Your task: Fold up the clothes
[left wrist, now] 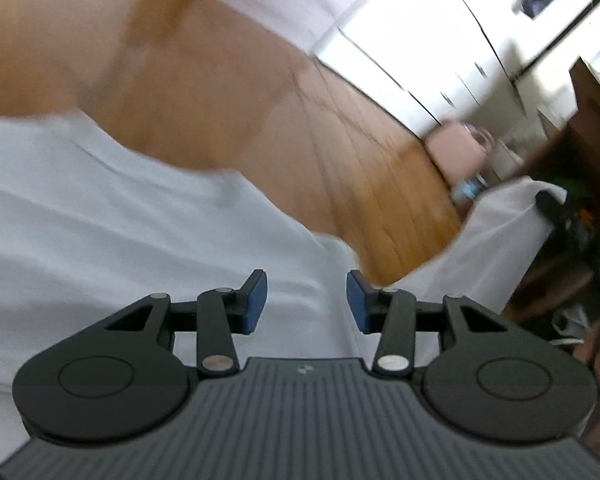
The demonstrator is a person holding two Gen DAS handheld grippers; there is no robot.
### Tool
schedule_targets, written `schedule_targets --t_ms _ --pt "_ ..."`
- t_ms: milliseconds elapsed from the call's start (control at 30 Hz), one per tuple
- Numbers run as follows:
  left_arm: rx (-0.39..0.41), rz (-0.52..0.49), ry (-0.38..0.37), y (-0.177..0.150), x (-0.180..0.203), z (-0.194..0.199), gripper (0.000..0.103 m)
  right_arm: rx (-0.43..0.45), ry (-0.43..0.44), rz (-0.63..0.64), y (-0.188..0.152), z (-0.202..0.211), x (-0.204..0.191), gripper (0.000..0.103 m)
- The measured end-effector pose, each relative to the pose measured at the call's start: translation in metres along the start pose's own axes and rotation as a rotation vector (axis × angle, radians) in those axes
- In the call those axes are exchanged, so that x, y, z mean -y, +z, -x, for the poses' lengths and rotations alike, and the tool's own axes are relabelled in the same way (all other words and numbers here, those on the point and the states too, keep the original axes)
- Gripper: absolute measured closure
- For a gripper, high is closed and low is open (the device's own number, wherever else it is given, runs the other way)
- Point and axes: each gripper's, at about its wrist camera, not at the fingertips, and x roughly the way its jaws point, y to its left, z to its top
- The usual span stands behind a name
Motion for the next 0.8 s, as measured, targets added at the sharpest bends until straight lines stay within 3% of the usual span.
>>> schedule_targets --t_ms 67,133,233,300,333,367,400,467,567,633,733,767,800 --pt "0.044 -0.055 0.076 0.001 -0.009 0.023 0.057 -0.06 0.139 0.055 -0.021 -0.002 -0.052 0.095" --pt "0.058 -0.113 0.132 -0.004 -0.012 0.038 0.053 -0.115 0.224 0.167 -0.05 -0.001 -0.1 0.095" --pt "0.03 -0.174 0.188 -0.015 -0.012 0.044 0.04 -0.22 0.302 0.228 -0.076 -0.002 -0.133 0.093" --pt "0.018 -0.201 0.197 -0.023 -0.01 0.044 0.04 -0.264 0.343 0.236 -0.089 0.002 -0.144 0.075" --pt "0.022 -0.214 0.184 -0.03 -0.007 0.044 0.04 -0.235 0.341 0.226 -0.094 0.012 -0.139 0.069" --pt "0.028 -0.221 0.175 -0.038 -0.004 0.044 0.039 -0.204 0.32 0.256 -0.098 0.024 -0.134 0.053" --pt "0.035 -0.235 0.169 -0.045 0.0 0.044 0.039 -0.174 0.296 0.291 -0.102 0.035 -0.129 0.045" --pt "0.046 -0.288 0.165 -0.06 0.01 0.04 0.039 -0.146 0.243 0.355 -0.109 0.056 -0.117 0.045" --pt "0.028 -0.439 0.198 -0.071 0.031 0.026 0.038 -0.253 0.155 0.341 -0.112 0.062 -0.087 0.046" --pt "0.01 -0.522 0.213 -0.071 0.041 0.017 0.028 -0.342 0.086 0.275 -0.114 0.054 -0.058 0.046" --pt "-0.083 -0.567 0.176 -0.064 0.047 -0.009 0.026 -0.488 0.045 0.193 -0.113 0.028 -0.041 0.046" --pt "-0.131 -0.562 0.18 -0.06 0.046 -0.021 0.028 -0.518 0.047 0.18 -0.115 0.022 -0.039 0.046" --pt "-0.166 -0.552 0.2 -0.058 0.044 -0.031 0.046 -0.532 0.055 0.175 -0.117 0.017 -0.042 0.048"
